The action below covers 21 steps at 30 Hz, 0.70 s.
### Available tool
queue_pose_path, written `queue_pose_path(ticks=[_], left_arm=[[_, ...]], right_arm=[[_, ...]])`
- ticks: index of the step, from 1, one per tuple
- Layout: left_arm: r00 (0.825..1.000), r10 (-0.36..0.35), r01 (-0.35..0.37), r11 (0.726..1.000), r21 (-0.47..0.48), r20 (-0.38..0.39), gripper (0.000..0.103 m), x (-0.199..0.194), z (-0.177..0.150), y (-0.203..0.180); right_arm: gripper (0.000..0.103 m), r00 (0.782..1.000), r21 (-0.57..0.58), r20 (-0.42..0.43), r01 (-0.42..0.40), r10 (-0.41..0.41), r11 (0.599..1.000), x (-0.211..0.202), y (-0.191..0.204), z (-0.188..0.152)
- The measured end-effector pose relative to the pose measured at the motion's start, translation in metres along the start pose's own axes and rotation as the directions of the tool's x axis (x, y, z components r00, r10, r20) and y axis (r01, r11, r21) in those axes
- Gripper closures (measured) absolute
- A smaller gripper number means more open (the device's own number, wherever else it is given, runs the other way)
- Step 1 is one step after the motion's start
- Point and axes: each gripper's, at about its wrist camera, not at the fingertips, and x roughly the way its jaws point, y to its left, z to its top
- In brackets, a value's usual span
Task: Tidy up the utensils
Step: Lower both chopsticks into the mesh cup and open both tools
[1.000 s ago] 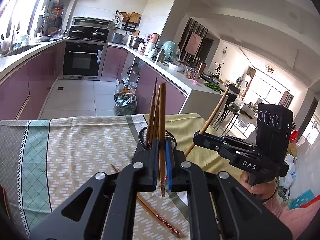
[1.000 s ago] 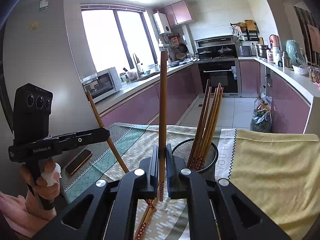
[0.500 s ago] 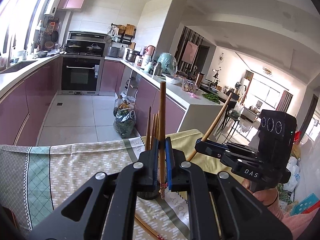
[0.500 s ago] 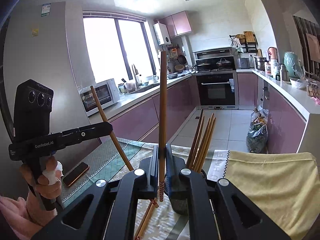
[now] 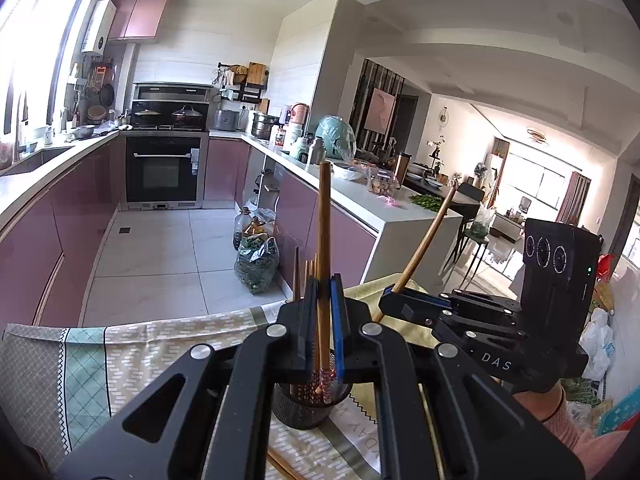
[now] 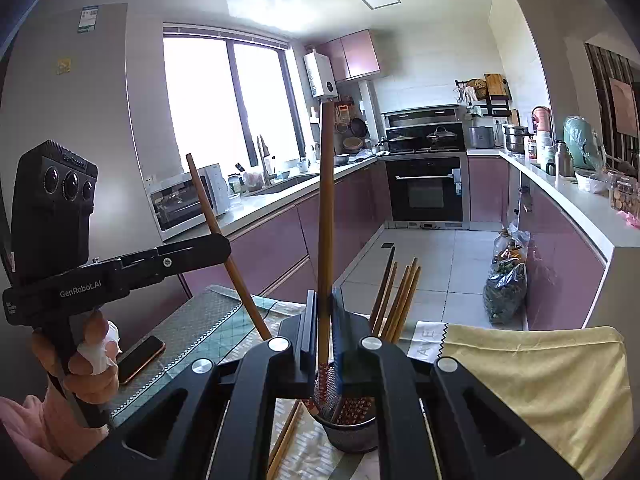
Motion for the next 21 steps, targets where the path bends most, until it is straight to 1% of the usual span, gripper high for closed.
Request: queue_pose_path(ticks=[6,14,16,21], left_arm=[[0.999,0.045,-0.044,0.999,0.027,-0.023,0.096,0.01,-0.006,-0.004],[0.991,0.06,-0.051,0.996,0.072,-0.121,0.096,0.03,-0.014,-0.013],[0.988,0.073,-0.062,0.995,0.08,-0.138,0.096,0.034,-0.017,-0.011],[0.981,0.072,-0.055,0.994,0.098,-0.18,0.096,0.042,-0.022,-0.011]], right_arm=[[0.097,1.0,0.017,-0.022,0.013,-0.013,1.0,0.009,-0.001,-0.005],[0.097,0.996,0.021,-0.092,0.022,-0.02,1.0,0.029,-0.004,-0.013],[0.097,0.994,0.023,-0.112,0.025,-0.022,0.999,0.034,-0.005,-0.016],[0.097,0.987,0.034,-0.16,0.026,-0.02,0.999,0.044,-0.009,-0.023]])
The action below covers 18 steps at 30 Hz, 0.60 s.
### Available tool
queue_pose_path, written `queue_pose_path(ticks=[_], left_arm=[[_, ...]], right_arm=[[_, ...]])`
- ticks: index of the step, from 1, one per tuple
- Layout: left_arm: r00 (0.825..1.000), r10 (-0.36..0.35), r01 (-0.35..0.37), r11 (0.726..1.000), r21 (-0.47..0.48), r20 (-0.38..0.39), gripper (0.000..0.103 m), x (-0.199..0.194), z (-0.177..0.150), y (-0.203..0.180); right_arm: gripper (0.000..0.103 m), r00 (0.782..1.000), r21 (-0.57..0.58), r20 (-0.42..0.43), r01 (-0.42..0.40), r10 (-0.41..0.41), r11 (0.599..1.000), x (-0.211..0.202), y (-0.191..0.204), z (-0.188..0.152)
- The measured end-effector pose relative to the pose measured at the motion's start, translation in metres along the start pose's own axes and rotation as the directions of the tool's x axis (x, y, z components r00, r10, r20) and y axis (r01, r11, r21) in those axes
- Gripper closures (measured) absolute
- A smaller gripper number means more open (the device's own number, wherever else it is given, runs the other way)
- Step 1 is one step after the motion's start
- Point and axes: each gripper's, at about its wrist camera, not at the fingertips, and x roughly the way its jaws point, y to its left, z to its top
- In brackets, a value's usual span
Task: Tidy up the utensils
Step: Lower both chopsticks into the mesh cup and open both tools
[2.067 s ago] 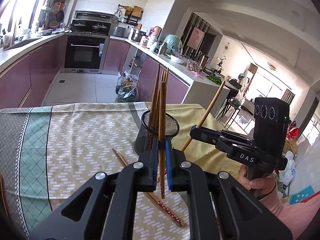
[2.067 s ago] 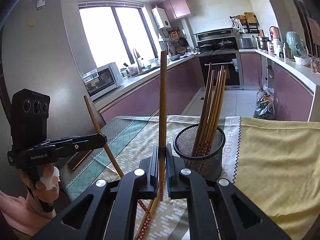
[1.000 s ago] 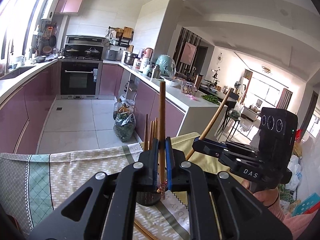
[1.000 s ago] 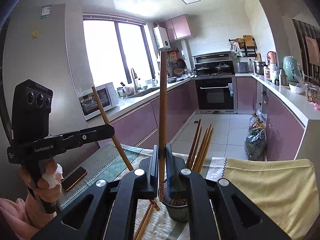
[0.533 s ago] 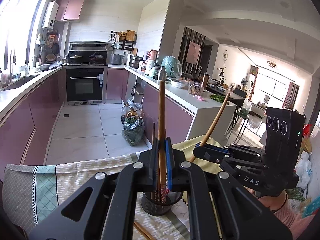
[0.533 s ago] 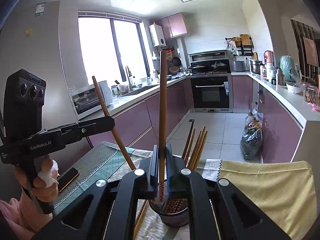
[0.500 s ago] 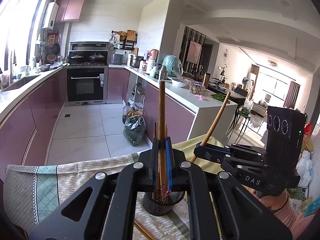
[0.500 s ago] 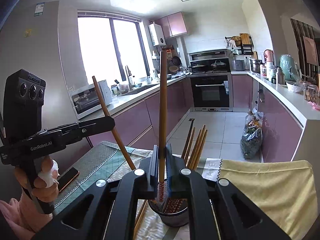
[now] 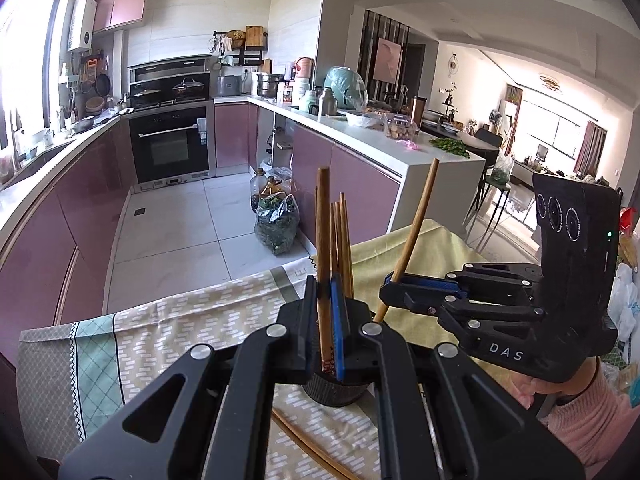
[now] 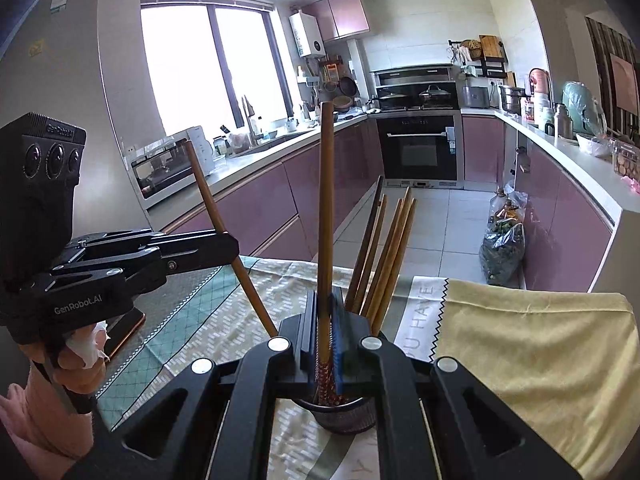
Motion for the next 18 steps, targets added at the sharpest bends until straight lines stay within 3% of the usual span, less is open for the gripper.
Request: queue_pose_path(ticks=[8,18], left_arm=[[0.998,0.001,-0.001,1.0,-0.001,-0.071,0.096,0.022,0.001,0.006],[0.995,-0.001,-0.002,0.999,-0.037,-0.102,0.095,0.049,0.008,0.022]], right_arm=[[0.097,0.998,0.024,-0.063,0.009,-0.008,1.0,0.021,-0.008,-0.006],[0.094,0.997,0.068,-0.076,0.038,-0.032,0.997,0.031,-0.019,-0.008]])
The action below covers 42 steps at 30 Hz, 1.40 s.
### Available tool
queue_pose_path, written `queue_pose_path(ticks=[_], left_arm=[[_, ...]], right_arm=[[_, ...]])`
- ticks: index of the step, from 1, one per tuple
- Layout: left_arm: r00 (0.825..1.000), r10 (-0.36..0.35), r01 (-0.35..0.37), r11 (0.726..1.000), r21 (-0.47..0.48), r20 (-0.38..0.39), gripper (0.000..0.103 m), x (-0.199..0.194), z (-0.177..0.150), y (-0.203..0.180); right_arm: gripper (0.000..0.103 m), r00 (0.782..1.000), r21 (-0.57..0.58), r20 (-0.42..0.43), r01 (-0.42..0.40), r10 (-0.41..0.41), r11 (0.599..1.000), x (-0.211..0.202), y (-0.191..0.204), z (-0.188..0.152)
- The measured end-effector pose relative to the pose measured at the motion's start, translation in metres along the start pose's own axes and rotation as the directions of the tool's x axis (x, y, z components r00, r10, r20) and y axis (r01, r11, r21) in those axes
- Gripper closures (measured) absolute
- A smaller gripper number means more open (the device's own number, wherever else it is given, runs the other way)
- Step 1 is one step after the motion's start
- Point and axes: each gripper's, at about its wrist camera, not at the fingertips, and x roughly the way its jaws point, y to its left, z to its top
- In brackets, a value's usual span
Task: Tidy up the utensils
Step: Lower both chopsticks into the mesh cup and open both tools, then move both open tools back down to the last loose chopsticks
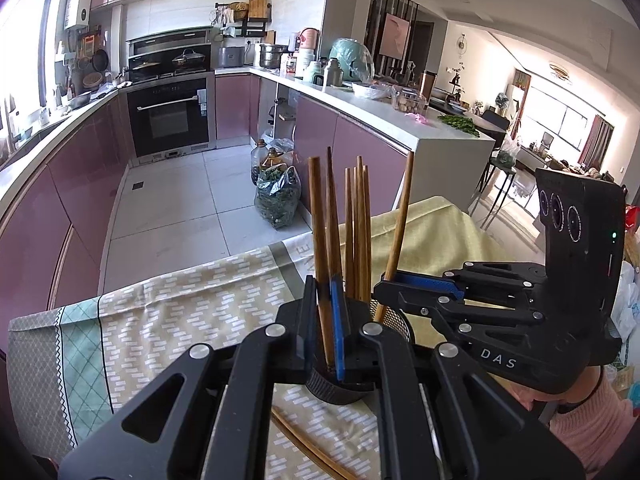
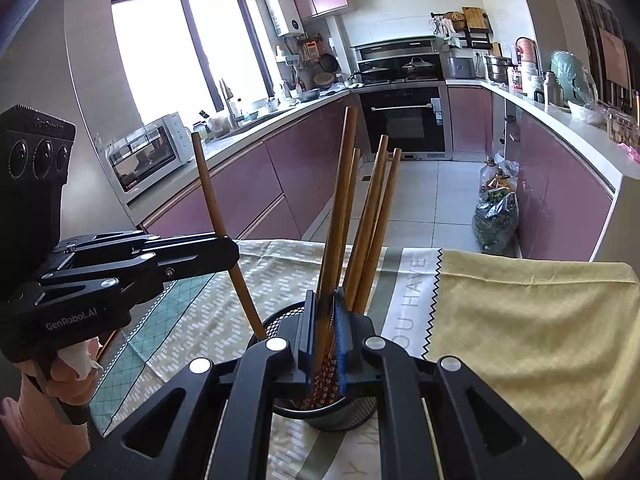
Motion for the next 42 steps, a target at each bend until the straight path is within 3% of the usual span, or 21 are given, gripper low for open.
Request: queue_pose_path(ticks=[4,6,8,15,22,32,42], left_arm=[[1.0,0.002,-0.002,1.0,-0.011,-0.008,0.095,0.008,-0.007,0.005],[1.0,0.001,-0.001,1.0,-0.02,-0.016,0.094,0.011,-0.011,0.007],[1.0,0.018,-0.018,1.0,-0.018,-0.011,0.094,0.012,-0.015,0.007],[0.999,0.034,-0.033,0.998,-0.045,0.021,0.091,-0.001,-0.039,0.018],[0.997,0.062,-0.059,0.995,-0.077,0.046,0.079,-0.028,-0.08,0.027],[0.994,0.046,-0.06,0.988,-0.145,-0.099,0.071,-0.011,-0.154,0.039],[0.984,0.024,-0.055,0.983,-0.176,-0.175,0.066,0.014,-0.182,0.027]], right_arm=[[0.094,1.0,0.017,-0.001,0.004,-0.004,1.0,0.0,-0.003,-0.003],[0.086,1.0,0.022,0.002,0.018,-0.018,1.0,0.0,-0.004,-0.006],[0.085,0.999,0.014,0.007,0.034,-0.034,0.999,-0.002,-0.004,-0.007],[0.081,1.0,-0.012,0.026,-0.012,0.012,1.0,-0.017,0.008,-0.017],[0.07,0.997,-0.092,0.022,-0.076,0.079,0.993,-0.036,0.032,-0.036],[0.065,0.987,-0.081,-0.101,-0.131,0.122,0.988,-0.021,0.042,-0.075],[0.06,0.974,-0.015,-0.184,-0.139,0.134,0.99,0.0,0.041,-0.108]])
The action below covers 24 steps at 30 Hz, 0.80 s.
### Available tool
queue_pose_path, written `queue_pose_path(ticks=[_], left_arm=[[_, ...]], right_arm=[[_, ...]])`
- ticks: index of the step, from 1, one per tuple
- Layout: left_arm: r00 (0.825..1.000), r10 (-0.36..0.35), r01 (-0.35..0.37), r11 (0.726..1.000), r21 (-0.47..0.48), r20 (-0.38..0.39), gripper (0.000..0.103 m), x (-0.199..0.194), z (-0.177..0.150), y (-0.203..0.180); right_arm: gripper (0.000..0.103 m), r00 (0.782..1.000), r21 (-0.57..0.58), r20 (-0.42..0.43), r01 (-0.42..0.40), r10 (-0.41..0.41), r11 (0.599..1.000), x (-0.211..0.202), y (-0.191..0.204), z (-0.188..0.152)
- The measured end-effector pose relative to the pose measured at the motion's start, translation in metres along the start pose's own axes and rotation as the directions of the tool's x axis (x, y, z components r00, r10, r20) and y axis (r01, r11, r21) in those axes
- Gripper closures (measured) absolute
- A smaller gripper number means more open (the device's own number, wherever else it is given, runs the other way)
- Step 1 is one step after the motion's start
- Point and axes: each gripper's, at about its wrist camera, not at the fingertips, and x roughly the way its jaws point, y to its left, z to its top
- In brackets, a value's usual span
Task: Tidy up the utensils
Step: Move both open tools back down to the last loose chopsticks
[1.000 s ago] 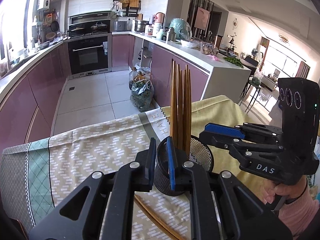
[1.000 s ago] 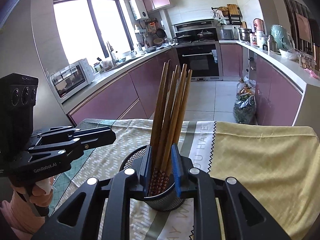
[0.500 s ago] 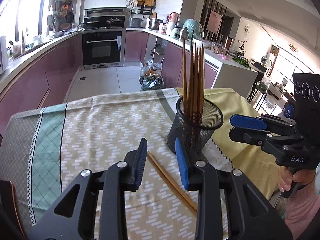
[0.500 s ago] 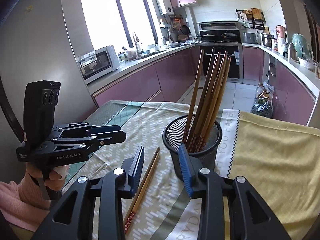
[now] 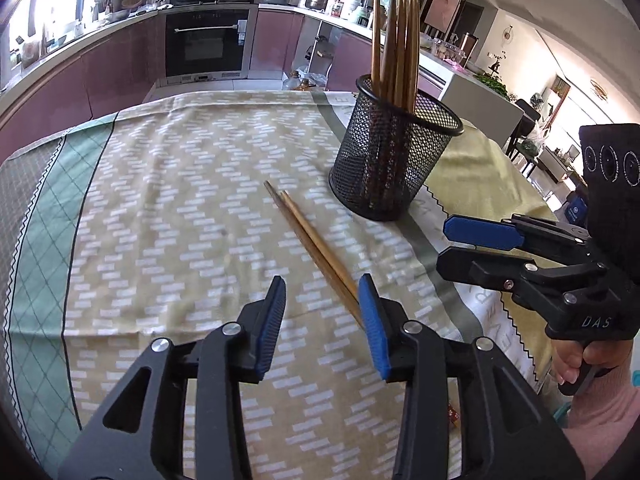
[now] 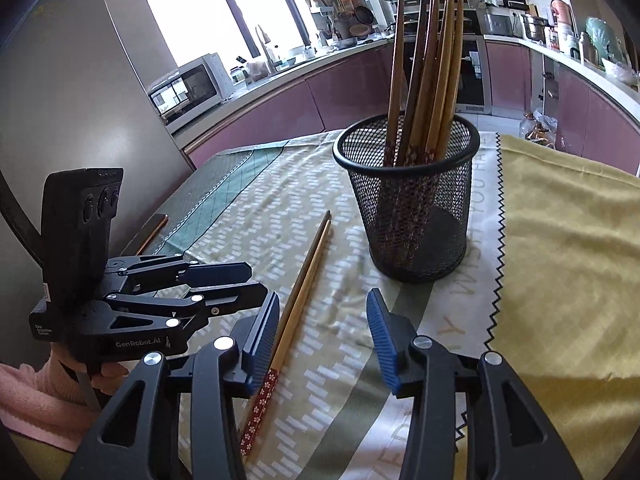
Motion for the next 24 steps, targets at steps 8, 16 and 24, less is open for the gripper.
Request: queue_pose_path(ticks=[8,16,24], left_arm=[[0.999,0.035,-0.034,0.999,0.023,-0.039,0.065,0.017,-0.007,-0.011],[0.998,0.053,-0.052,0.998,0.037,-0.04,0.064,0.02,-0.008,-0.013],[0.997,0.058,-0.057,0.998,0.038,-0.043,0.065,0.019,-0.009,-0.01]], right_arm=[[0.06,1.0,0.005,-0.025,0.006,-0.006,1.0,0.008,0.0,-0.009],[0.06,0.999,0.007,-0.034,0.013,-0.013,1.0,0.009,-0.004,-0.01],[0.06,0.999,-0.009,-0.046,0.022,-0.023,1.0,0.015,-0.001,-0.009]])
